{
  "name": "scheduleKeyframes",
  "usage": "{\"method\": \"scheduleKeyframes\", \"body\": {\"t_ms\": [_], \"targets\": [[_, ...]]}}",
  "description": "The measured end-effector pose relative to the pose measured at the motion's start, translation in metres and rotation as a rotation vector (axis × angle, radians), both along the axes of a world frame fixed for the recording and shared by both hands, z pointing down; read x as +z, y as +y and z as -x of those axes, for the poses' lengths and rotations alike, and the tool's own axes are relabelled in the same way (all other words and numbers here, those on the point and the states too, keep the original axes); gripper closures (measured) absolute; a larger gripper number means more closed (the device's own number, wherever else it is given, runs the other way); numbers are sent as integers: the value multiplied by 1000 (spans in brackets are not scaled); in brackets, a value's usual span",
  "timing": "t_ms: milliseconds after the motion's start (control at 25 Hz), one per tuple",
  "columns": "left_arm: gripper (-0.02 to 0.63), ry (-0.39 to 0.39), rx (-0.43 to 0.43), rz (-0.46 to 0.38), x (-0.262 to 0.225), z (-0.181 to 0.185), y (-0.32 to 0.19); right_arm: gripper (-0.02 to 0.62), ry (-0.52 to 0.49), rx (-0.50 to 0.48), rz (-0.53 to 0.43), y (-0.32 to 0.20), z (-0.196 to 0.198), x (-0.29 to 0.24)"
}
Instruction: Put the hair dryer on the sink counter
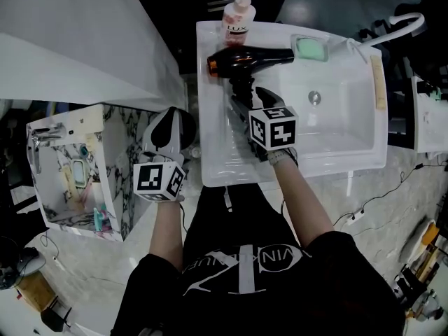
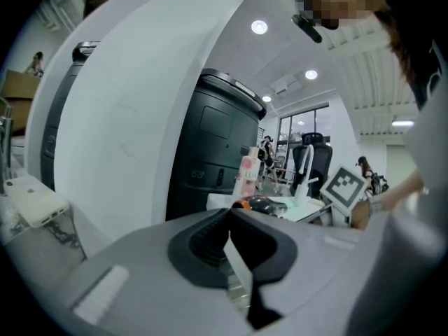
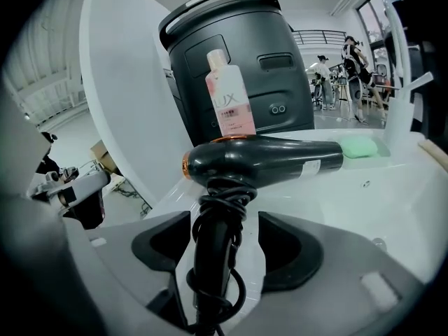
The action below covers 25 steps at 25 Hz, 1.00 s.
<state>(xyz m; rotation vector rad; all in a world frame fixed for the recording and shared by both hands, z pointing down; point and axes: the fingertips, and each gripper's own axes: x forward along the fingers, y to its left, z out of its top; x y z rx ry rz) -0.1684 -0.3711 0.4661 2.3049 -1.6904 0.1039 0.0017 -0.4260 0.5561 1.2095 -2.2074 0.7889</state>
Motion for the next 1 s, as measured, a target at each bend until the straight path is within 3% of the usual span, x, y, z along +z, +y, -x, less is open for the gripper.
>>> {"method": "scheduleKeyframes", "body": {"t_ms": [160, 600, 1000], "targets": [[606, -3, 17, -14, -8, -7, -2, 338, -13, 10, -40, 2, -6, -15], [606, -8, 50, -57, -34, -21, -9, 592, -48, 56, -177, 9, -28, -66], [606, -23, 62, -106, -63, -26, -13, 594, -188, 57, -319, 12, -39, -121]]}}
